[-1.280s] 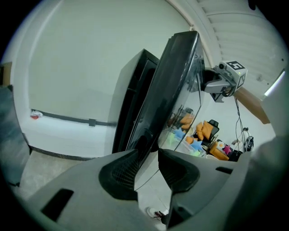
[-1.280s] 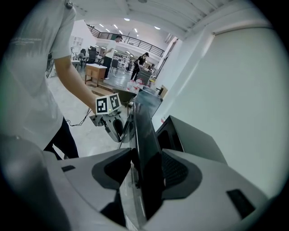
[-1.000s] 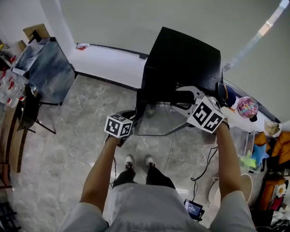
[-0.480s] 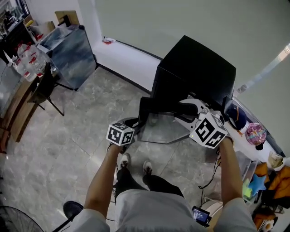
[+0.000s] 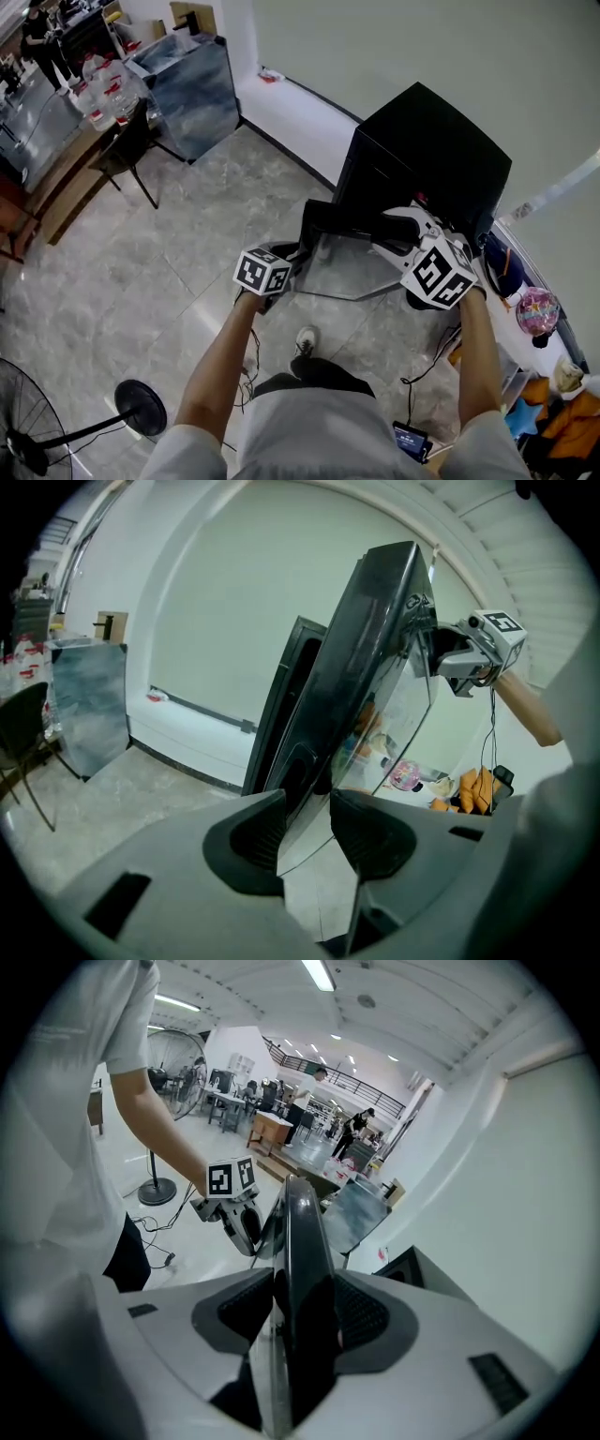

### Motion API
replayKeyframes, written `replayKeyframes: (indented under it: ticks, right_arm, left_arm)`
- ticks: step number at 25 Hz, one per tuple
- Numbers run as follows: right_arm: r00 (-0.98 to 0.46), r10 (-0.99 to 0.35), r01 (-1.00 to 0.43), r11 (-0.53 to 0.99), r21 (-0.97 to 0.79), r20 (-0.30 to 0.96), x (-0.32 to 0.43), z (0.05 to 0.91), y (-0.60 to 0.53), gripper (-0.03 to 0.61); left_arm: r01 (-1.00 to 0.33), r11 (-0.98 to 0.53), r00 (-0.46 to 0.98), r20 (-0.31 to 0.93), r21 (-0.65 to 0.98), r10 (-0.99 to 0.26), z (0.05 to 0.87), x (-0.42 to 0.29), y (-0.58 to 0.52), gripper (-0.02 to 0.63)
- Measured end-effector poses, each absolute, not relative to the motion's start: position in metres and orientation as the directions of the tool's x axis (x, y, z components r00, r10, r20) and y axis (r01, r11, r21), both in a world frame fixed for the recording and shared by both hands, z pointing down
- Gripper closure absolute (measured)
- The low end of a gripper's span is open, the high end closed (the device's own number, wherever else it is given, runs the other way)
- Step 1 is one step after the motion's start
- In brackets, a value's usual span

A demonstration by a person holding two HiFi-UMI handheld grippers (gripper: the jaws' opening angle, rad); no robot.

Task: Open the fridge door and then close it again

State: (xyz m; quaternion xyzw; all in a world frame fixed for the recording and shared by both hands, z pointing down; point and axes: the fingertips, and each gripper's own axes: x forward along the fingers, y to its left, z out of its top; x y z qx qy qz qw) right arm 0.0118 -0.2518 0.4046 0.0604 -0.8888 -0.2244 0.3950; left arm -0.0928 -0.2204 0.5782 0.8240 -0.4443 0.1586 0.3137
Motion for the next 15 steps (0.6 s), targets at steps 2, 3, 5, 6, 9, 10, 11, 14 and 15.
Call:
replayKeyframes:
  ticks: [2, 3, 5, 6, 9, 10, 11, 14, 15]
  right_arm:
    - [-0.689, -0.266, 0.097, 0.888, 0.449, 0.674, 0.014, 0.403, -0.243, 0.379]
    - [-0.692, -0.257, 0.111, 0.886, 0.451, 0.674, 0.014, 0.403, -0.238, 0.379]
    - [-0.7, -0.241, 0.136, 0.879, 0.457, 0.672, 0.015, 0.403, -0.227, 0.378]
    - [-0.706, -0.234, 0.148, 0.874, 0.462, 0.669, 0.015, 0.402, -0.222, 0.377]
    - [-0.721, -0.208, 0.188, 0.859, 0.476, 0.661, 0.021, 0.403, -0.21, 0.373]
    - [-0.725, -0.192, 0.206, 0.856, 0.474, 0.662, 0.024, 0.404, -0.205, 0.373]
    - [-0.728, -0.173, 0.225, 0.854, 0.469, 0.663, 0.027, 0.405, -0.2, 0.371]
    - [-0.737, -0.124, 0.277, 0.842, 0.463, 0.665, 0.036, 0.406, -0.181, 0.371]
    - [-0.738, -0.111, 0.291, 0.837, 0.463, 0.666, 0.038, 0.406, -0.175, 0.37]
  left_arm:
    - [-0.841, -0.396, 0.54, 0.544, 0.367, -0.642, 0.577, -0.09, -0.208, 0.482]
    - [-0.847, -0.388, 0.531, 0.544, 0.364, -0.65, 0.577, -0.089, -0.201, 0.482]
    - [-0.857, -0.363, 0.512, 0.537, 0.365, -0.671, 0.577, -0.087, -0.186, 0.482]
    - [-0.864, -0.346, 0.5, 0.533, 0.366, -0.683, 0.576, -0.086, -0.179, 0.482]
    - [-0.887, -0.286, 0.449, 0.528, 0.363, -0.721, 0.576, -0.077, -0.161, 0.482]
    - [-0.893, -0.267, 0.433, 0.529, 0.363, -0.73, 0.577, -0.073, -0.154, 0.482]
    - [-0.896, -0.25, 0.421, 0.529, 0.366, -0.737, 0.578, -0.069, -0.146, 0.482]
    - [-0.9, -0.206, 0.394, 0.518, 0.383, -0.759, 0.58, -0.057, -0.12, 0.48]
    - [-0.902, -0.193, 0.385, 0.514, 0.387, -0.767, 0.58, -0.053, -0.112, 0.482]
